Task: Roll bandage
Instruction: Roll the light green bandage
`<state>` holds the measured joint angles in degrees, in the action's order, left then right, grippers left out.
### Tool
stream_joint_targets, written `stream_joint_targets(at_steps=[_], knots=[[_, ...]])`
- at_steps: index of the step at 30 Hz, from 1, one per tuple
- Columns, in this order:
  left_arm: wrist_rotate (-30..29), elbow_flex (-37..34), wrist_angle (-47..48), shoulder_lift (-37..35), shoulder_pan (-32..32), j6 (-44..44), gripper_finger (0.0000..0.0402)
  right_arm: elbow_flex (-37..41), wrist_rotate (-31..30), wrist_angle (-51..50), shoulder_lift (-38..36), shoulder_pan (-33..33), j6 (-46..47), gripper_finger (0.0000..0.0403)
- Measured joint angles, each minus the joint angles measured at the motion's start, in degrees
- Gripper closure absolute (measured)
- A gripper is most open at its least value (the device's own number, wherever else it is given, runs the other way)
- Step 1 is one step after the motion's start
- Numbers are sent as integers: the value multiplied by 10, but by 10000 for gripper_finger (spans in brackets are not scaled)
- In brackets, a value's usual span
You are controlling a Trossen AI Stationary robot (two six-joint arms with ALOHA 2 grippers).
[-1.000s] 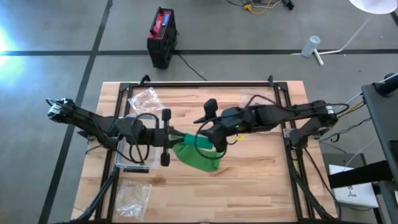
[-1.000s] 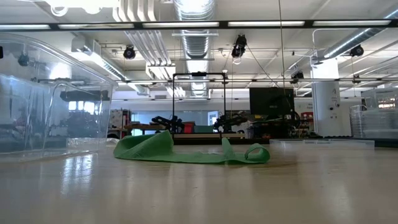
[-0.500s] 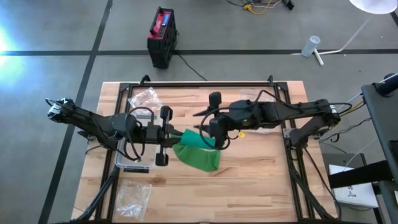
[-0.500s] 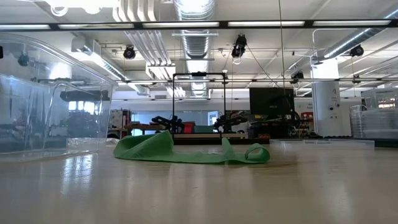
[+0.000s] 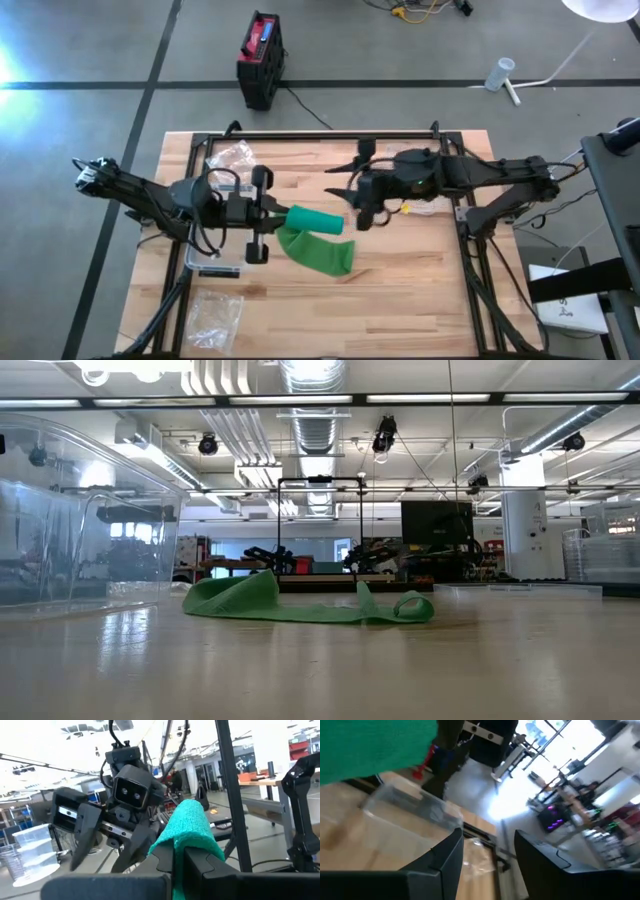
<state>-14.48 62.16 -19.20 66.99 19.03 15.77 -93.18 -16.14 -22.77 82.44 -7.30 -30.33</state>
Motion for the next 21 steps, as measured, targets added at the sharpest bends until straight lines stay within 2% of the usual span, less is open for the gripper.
stream_joint_targets(at_steps=[4,10,14,21], knots=[[-23,-5,-5,-11,0,3,400,101,35,84,-30,21,73,244],[-83,-40,-39,-18,-13,3,400,279,57,308,-36,35,151,240],[-90,-84,-121,-20,-30,-3,400,371,57,495,-19,36,183,225],[-90,-184,-300,-34,-55,-4,400,496,57,913,42,37,208,218]])
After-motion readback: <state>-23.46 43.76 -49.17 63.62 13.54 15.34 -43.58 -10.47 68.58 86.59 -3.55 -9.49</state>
